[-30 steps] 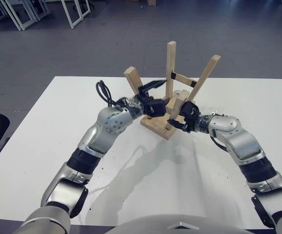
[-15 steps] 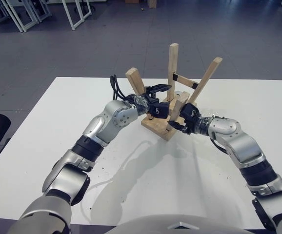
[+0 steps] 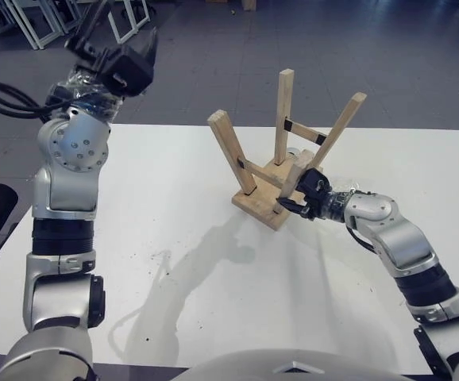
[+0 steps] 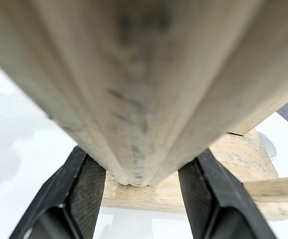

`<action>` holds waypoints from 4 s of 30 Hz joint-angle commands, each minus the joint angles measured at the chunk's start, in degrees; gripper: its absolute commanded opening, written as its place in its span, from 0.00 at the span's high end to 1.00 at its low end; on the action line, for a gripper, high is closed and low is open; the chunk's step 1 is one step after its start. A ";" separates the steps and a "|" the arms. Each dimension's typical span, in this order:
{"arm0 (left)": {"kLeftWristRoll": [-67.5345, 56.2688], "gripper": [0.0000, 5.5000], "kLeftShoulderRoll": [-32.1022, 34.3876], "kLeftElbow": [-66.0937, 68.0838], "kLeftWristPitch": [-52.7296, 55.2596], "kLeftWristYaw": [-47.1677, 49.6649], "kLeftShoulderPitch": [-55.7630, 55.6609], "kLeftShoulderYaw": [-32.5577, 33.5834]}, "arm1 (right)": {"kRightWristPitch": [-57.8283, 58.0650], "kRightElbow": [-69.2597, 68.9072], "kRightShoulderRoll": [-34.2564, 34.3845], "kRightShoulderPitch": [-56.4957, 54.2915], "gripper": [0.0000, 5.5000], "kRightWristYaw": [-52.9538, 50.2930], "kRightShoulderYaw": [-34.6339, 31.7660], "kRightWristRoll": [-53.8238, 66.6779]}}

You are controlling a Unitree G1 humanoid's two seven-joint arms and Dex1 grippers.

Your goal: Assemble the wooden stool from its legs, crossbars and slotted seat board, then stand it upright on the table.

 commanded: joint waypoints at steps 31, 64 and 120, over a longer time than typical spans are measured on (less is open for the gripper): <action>-4.76 0.42 -3.18 12.25 -9.52 -1.26 14.95 -9.78 | 3.67 -2.04 -2.74 5.16 0.63 1.05 0.61 -0.53; -14.41 0.42 -1.86 -9.42 0.73 -0.29 7.15 3.28 | 11.74 -10.07 6.95 -4.53 0.31 -6.74 -6.42 1.74; -52.99 0.60 3.34 17.51 38.18 -80.31 -7.83 -9.02 | 2.85 22.07 -10.56 -13.95 0.55 41.04 -13.87 21.65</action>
